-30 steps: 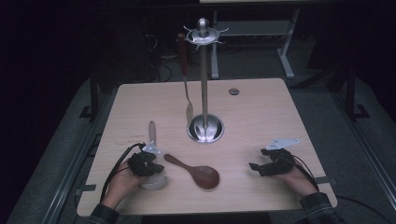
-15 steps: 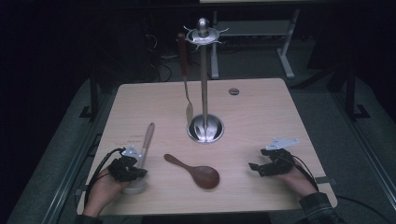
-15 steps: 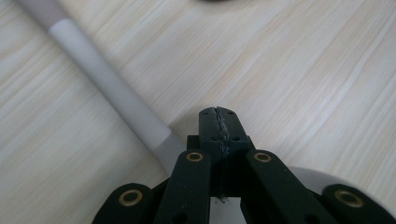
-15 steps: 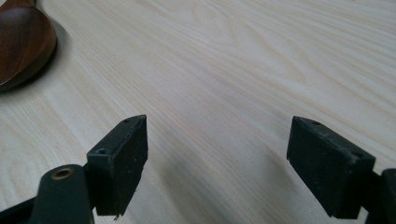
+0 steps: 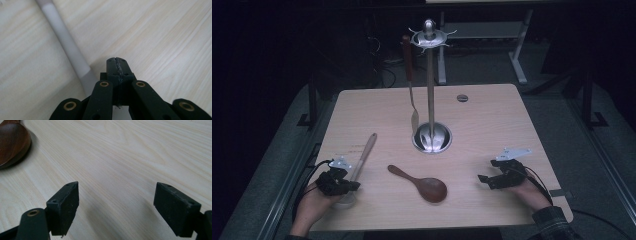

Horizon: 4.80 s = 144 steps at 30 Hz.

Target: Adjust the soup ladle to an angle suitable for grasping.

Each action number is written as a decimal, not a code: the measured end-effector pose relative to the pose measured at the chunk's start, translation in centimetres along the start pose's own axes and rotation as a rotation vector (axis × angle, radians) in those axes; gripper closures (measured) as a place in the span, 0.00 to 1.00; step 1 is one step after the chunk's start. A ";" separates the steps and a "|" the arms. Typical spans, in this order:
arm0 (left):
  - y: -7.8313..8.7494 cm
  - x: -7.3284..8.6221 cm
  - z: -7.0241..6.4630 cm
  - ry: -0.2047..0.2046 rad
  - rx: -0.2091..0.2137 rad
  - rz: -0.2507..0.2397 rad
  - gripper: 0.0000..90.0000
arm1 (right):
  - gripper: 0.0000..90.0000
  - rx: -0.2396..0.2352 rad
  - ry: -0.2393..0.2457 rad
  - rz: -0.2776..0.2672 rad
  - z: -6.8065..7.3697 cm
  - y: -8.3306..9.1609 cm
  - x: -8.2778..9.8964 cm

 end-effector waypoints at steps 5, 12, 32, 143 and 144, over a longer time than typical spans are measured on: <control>0.4 -2.3 1.3 0.012 -0.008 -0.033 1.00 | 0.22 0.000 -0.009 0.000 0.0 0.0 0.0; 0.1 -6.7 4.4 0.108 -0.076 -0.081 1.00 | 0.22 -0.003 0.000 0.001 0.1 -0.1 -0.1; -4.0 -9.1 6.4 0.126 -0.156 -0.004 1.00 | 0.22 -0.009 -0.006 0.006 0.1 -0.2 0.0; 6.1 -12.3 -3.4 0.037 0.069 -0.394 0.85 | 0.31 0.037 -0.069 -0.047 -0.4 1.4 -2.4; 6.2 -12.4 -3.7 0.032 0.071 -0.401 0.85 | 0.32 0.039 -0.063 -0.058 -0.3 1.4 -2.7</control>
Point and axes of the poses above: each handheld gripper's, and its own axes: y roughly backward along the jaws, x roughly out of its underside, z roughly to its left, the point moved 9 cm from there along -y, roughly forward along the jaws, and after that the axes turned 11 degrees about y, right-handed, at the moved point
